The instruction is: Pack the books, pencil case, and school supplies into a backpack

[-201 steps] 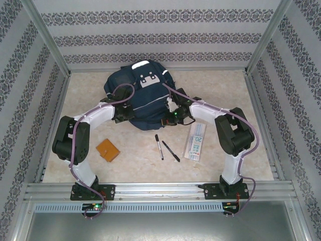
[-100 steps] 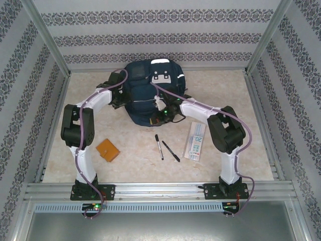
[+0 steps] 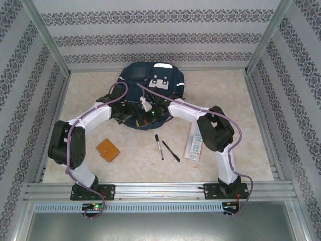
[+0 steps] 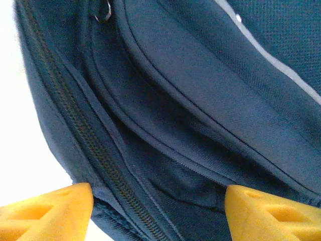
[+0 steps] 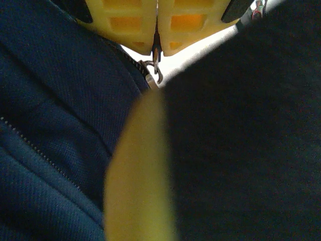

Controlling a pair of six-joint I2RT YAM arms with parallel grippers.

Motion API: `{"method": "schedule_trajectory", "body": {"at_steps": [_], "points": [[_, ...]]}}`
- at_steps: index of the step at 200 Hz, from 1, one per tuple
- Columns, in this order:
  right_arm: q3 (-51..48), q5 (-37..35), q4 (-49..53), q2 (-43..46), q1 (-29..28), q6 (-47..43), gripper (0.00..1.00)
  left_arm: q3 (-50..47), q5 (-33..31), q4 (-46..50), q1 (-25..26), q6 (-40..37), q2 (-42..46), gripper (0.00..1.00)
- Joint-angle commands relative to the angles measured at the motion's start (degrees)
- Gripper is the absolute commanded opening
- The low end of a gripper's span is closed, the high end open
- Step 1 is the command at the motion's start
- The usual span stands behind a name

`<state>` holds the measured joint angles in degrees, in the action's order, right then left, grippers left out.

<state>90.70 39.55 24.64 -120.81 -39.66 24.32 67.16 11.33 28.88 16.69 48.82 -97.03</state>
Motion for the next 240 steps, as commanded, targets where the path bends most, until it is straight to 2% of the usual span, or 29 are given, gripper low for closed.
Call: {"method": "schedule_trajectory", "body": {"at_steps": [1, 23, 44, 54, 81, 119, 137, 166, 190, 205, 214, 222, 227, 233, 240], "points": [[-0.35, 3.37, -0.41, 0.14, -1.48, 0.97, 0.00, 1.45, -3.58, -1.07, 0.04, 3.04, -3.15, 0.64], [-2.53, 2.15, 0.06, 1.67, -1.11, 1.08, 0.00, 0.96, -5.47, -1.11, 0.09, 3.15, -4.29, 0.48], [-4.97, 1.47, 1.89, 3.47, 0.69, -0.44, 0.00, 0.53, -7.28, -0.57, 0.08, 1.52, -3.91, 0.12], [-6.57, 0.71, 2.92, 4.54, 2.19, -1.66, 0.00, 0.74, -8.38, 0.07, 0.01, -0.24, -3.36, 0.00], [-10.81, -5.43, 7.32, 7.63, 7.32, -7.19, 0.00, 2.26, -9.36, 1.72, -0.55, -6.26, -1.46, 0.00], [-13.25, -21.16, 10.81, 9.63, 13.32, -12.20, 0.00, 5.45, -6.55, 2.98, -1.05, -16.37, -1.32, 0.00], [-13.34, -25.89, 11.15, 9.63, 15.51, -13.18, 0.00, 5.73, -4.08, 0.75, -1.30, -21.95, -1.39, 0.00], [-13.09, -26.68, 12.17, 11.23, 16.99, -14.74, 0.00, 8.85, -1.53, -1.48, -2.50, -28.65, -4.61, 0.00], [-13.04, -18.00, 10.99, 12.36, 16.04, -14.54, 0.00, 15.87, 2.32, -2.17, -5.27, -29.42, -10.20, 0.00], [-11.87, -12.98, 9.18, 11.35, 13.55, -12.47, 0.00, 19.83, 3.02, -2.95, -6.70, -28.45, -13.29, 0.09], [-9.72, -11.52, 9.17, 10.20, 11.44, -11.76, 0.00, 21.80, 2.41, -2.96, -7.29, -27.95, -14.54, 0.10], [-7.68, -11.05, 9.23, 9.15, 9.50, -11.00, 0.00, 22.89, 1.26, -2.45, -7.70, -27.31, -15.23, 0.15], [-6.43, -10.72, 9.13, 8.51, 8.41, -10.50, 0.00, 23.40, 0.20, -1.65, -7.98, -26.52, -15.45, 0.23], [-4.99, -10.03, 8.91, 7.75, 7.16, -9.74, 0.00, 23.85, -0.58, -0.51, -8.24, -25.64, -15.52, 0.39], [-3.45, -9.19, 8.52, 6.89, 5.90, -8.73, 0.00, 23.86, -1.26, 0.99, -8.42, -24.81, -15.19, 0.51]]}}
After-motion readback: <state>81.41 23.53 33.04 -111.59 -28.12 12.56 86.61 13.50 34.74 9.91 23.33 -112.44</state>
